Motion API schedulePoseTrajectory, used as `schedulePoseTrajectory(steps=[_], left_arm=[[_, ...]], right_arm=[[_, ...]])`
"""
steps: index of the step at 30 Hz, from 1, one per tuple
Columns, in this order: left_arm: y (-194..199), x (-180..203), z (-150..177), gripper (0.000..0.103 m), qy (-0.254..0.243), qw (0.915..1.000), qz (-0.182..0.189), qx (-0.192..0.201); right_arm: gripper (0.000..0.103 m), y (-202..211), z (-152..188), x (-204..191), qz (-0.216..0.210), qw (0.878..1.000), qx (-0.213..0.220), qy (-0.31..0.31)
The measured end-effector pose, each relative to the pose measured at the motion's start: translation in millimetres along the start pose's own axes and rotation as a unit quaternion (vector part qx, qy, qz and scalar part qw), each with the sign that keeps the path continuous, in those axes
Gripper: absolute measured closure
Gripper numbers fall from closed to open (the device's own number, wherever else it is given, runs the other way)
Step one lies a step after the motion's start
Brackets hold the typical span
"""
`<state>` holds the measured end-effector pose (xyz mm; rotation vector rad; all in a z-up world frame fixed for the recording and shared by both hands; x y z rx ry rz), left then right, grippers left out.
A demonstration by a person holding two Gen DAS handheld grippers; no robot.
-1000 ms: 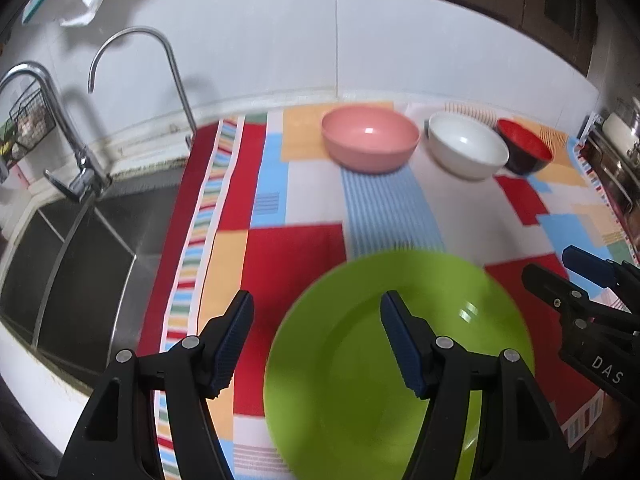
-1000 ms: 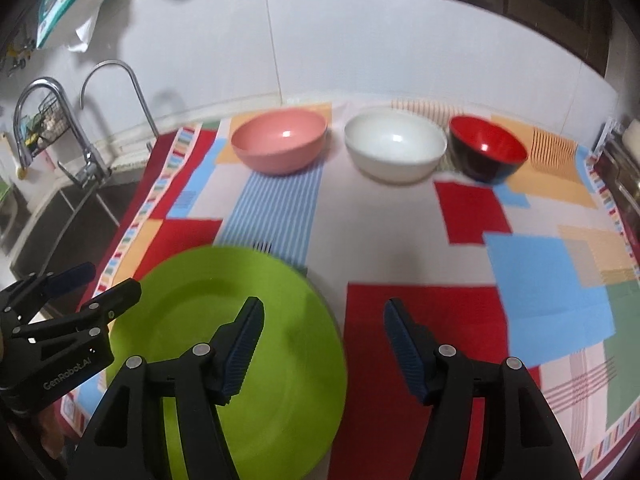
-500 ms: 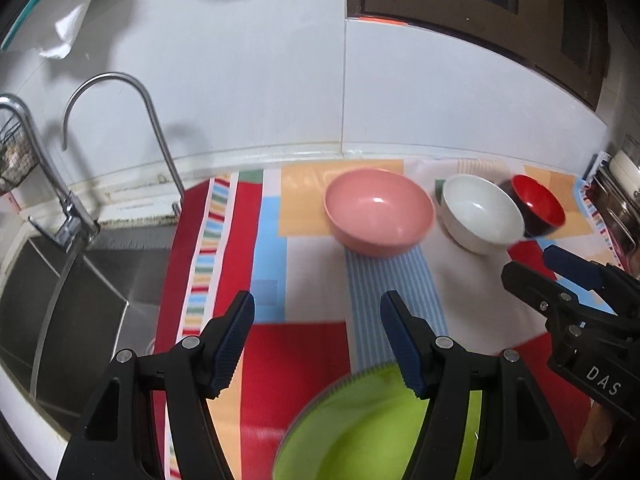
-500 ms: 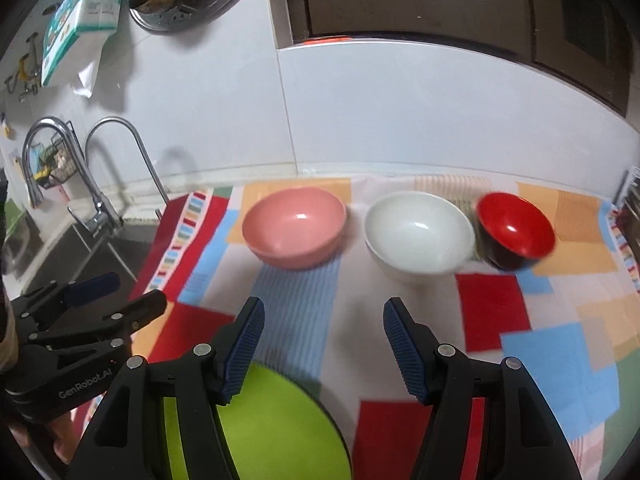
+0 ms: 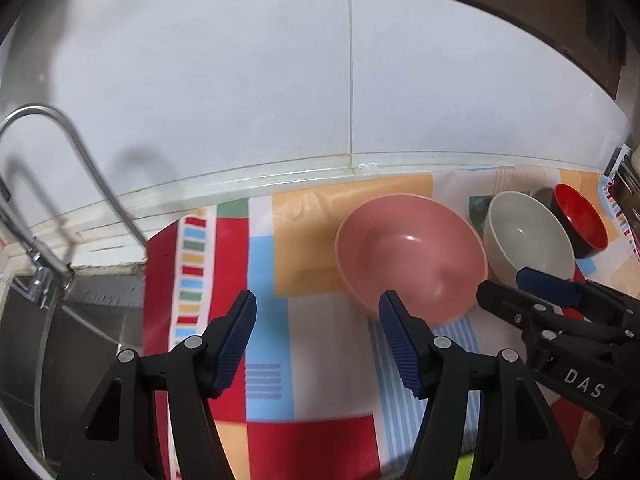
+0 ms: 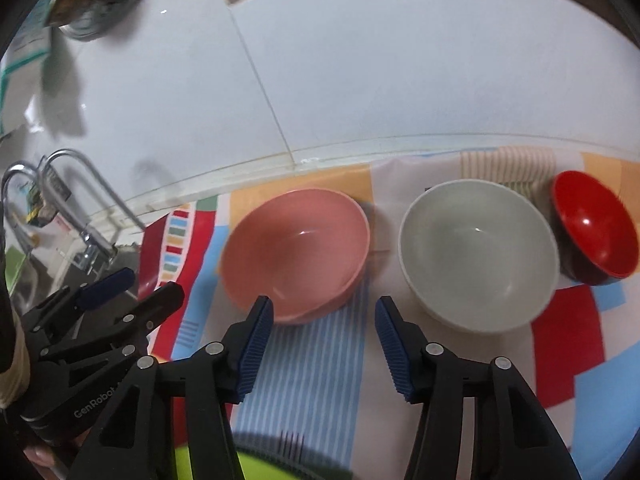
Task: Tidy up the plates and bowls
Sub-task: 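Move both tools toward the pink bowl, then grip the pink bowl rim with both tools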
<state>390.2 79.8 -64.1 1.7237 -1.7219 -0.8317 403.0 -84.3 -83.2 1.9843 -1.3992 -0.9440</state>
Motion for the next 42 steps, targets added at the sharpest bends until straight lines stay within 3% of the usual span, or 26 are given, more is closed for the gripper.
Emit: schedulePoseTrajectory(steps=[7,17,20,22,30,42], left_arm=[[-38.1,3.5,-12.2,0.045,-0.002,0.9995,0.016,-0.026],[-78.0,13.7,-18.3,0.077,-0.01,0.9971,0.042,-0.062],[-83.9,14.9,-18.6,0.086,-0.014,0.9966,0.043,-0.069],[-85.3,14.0,-18.4,0.088,-0.016,0.9969,0.04,-0.065],[-73.5,13.7,-17.7,0.089,-0.011,0.9981,0.027,-0.054],[-4.7,12.2,0.1,0.089,0.02,0.9986,0.041,-0.027]], right_arm=[[0.054,-30.0,-11.3,12.7,0.006,0.999,-0.022,-0.024],[0.068,-47.4,-21.5,13.7,0.025,0.999,-0.027,-0.019],[0.077,-51.1,-23.8,14.0,0.027,0.999,-0.033,-0.018],[0.083,-53.4,-24.0,15.3,0.028,0.999,-0.039,-0.02],[0.084,-50.6,-21.5,10.4,0.03,0.999,-0.043,-0.007],[0.084,6.0,-8.5,-3.1,0.018,1.0,-0.019,0.013]])
Point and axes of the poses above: each gripper's, at about its wrist camera, not at the fingertips, and y roughly against the way its jaws point, x to its right, z to its underside, the point moved 1 cm from there along -y, roughly the way its jaws point, and after that the axes turned 1 degree about y, right-handed, at the moved point
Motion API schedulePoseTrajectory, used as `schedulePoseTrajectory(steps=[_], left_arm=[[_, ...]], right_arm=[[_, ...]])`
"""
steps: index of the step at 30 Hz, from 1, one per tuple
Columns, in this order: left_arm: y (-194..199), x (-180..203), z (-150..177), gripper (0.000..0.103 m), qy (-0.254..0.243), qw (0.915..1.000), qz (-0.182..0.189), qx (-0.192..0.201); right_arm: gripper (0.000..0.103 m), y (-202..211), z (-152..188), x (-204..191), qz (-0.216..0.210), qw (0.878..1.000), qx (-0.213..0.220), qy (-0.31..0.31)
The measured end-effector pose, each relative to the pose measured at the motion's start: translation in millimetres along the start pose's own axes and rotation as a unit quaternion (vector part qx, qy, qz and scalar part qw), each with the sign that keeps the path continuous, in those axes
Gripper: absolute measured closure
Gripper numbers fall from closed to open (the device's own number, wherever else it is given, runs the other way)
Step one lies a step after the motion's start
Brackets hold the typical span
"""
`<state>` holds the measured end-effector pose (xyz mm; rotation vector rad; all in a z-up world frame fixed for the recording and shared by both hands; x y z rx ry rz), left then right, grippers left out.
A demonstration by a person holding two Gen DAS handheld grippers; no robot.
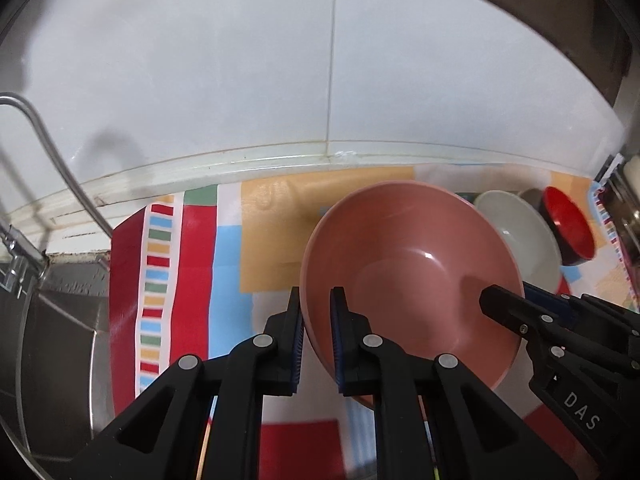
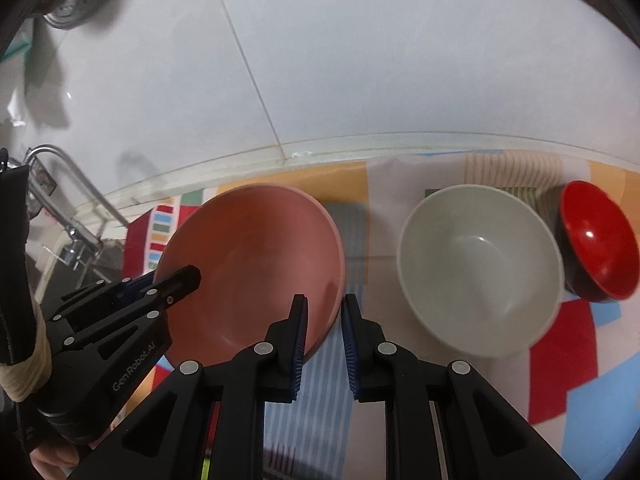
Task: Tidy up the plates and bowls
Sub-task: 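Grip the pink bowl rim with both tools, then lift the pink bowl with both tools and carry it over the lime-green plate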
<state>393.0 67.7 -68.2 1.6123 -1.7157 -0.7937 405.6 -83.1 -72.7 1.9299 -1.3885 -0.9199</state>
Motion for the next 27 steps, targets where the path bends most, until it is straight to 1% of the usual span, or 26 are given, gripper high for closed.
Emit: schedulePoseTrajectory(steps=[3,11,18,21,27], left_arm=[[9.7,8.0,2.3,0.089,0.0,0.9999,0.007,0.009],[51.6,39.2,21.8,0.089,-0.009,0.9993,0.027,0.027],[79.5,69.4,41.7,0.088,-0.022,0.9982,0.047,0.03],[88.7,84.6,50.7,0.088,-0.03,0.9973,0.061,0.028],[96.3,118.4,69.4,0.087,-0.057,0.9945,0.086,0.019]], right_arm=[[0.084,20.6,8.3,1.3,0.004,1.0,0.007,0.004],[0.084,72.3,33.7,15.1,0.018,0.999,0.026,0.002],[0.084,114.1,55.2,31.9,0.033,0.998,0.044,-0.013],[0.084,130.6,66.0,37.2,0.045,0.997,0.053,-0.015],[0.084,158.3,90.2,58.6,0.07,0.996,0.057,-0.026]])
Point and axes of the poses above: each gripper's, at about its wrist camera, not at the fingertips, and y roughly against the way its jaws point, x to its right, z to its underside, the point moved 1 cm from there along -y, roughly the way its jaws point, and after that the axes turned 1 degree about y, right-handed, at the moved point
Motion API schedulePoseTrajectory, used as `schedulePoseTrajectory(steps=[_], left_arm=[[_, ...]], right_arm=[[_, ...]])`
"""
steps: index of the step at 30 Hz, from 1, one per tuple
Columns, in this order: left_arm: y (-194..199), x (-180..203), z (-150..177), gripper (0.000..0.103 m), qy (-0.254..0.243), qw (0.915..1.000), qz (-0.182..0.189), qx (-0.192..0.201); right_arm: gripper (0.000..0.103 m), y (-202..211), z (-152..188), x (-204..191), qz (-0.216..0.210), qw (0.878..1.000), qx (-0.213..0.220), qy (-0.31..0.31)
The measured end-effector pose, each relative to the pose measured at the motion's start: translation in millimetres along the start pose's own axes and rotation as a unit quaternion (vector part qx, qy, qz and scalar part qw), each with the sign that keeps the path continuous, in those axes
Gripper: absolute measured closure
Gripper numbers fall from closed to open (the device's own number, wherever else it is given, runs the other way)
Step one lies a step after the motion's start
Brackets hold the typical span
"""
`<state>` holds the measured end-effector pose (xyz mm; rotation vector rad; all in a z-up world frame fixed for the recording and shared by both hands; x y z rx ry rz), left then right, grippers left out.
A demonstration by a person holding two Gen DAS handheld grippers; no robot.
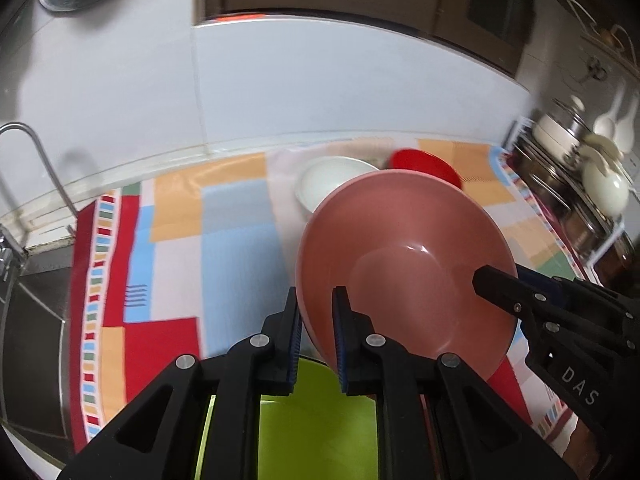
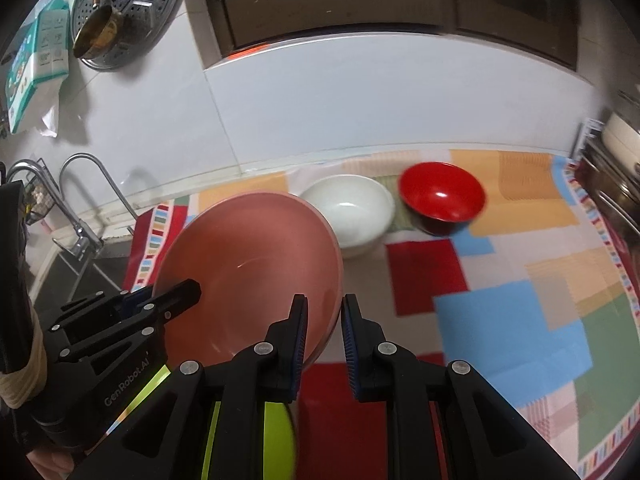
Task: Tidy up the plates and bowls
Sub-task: 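Lift the pink bowl with both tools and carry it over the lime-green plate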
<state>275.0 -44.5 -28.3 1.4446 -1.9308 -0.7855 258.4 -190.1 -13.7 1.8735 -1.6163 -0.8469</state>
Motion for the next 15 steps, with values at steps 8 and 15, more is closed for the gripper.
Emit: schedulePoseTrajectory(steps=[8,15], left_arm=[[-17.0,46.0,19.6,0.086,-0.034,0.9984,0.026,-0.037],[-32.6,78.8,34.2,0.086,-0.056,0.9954,0.04,-0.066]], right_arm=[[0.084,17.3,25.7,42.5,0.033,0.999,-0.014,-0.026],[0.084,16.3,48.0,73.1,0.051,0.997,-0.036,-0.05]])
Point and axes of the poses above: each gripper's, at about its wrist camera, not at the fingertips, and y roughly against the way its jaws point, x to its right, z to its underside, the point moved 1 cm from there along -y, roughly the way its jaws point, and after that the axes turned 1 degree about y, right-handed, at the moved point
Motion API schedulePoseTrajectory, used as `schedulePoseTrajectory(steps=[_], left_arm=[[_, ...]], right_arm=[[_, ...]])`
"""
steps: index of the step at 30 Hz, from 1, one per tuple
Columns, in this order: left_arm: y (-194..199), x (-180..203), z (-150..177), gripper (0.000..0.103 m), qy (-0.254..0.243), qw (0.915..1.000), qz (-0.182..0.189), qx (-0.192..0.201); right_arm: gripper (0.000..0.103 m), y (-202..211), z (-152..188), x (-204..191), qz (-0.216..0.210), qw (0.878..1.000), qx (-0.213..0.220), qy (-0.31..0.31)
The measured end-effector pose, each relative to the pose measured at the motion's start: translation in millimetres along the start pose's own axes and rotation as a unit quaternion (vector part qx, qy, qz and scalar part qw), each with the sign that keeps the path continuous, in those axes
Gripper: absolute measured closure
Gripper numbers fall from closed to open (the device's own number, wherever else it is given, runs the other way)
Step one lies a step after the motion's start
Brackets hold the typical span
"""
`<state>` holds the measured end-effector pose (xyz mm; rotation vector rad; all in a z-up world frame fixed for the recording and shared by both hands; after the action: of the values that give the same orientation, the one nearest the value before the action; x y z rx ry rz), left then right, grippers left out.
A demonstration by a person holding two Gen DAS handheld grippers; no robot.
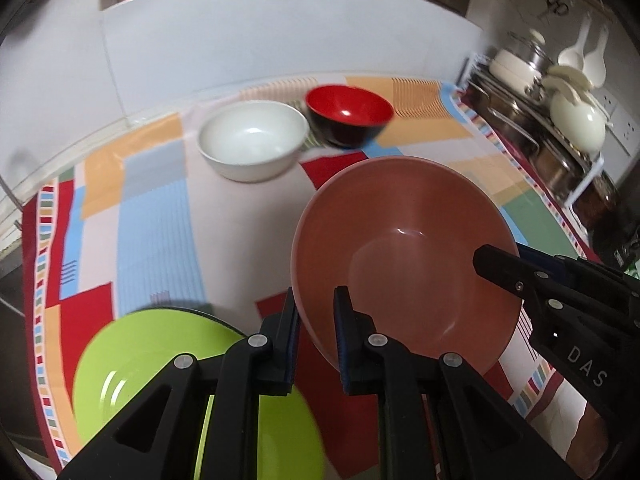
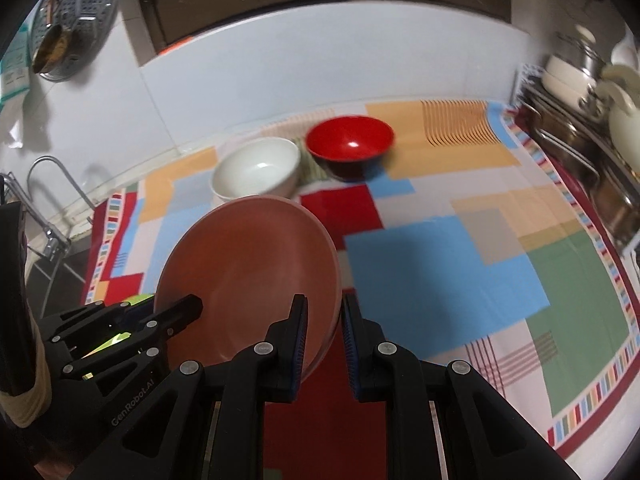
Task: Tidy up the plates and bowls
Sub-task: 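Lift the pink bowl with both tools and carry it over the lime-green plate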
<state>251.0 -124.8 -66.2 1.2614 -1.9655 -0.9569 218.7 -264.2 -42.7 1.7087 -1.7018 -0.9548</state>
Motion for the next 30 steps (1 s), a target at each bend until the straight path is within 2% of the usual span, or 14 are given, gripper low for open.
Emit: schedulePoseTrajectory(steps=[15,30], left_arm=[[-44.2,43.3,22.4,0.085,-0.026,0.9966,0.016,-0.076],[-45.1,46.5,20.2,0.084,-0.025,0.9967,0.014,-0.076]], right_arm=[[0.084,-27.9,28.2,49.8,0.025,0.997,-0.059,-0.032],[0.084,-37.0,32.4,55.7,0.026,0.997,-0.068,-0.036]])
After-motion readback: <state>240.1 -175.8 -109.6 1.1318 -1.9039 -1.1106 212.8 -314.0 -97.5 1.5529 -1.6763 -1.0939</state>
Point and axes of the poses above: each gripper's, at about its wrist camera, not at the fingertips, and y roughly against the way its jaws point, x to its right, z to its underside, the point moved 1 cm from there along -y, roughly the way its jaws point, and after that the axes turned 1 degree about y, right-handed, at the moved point
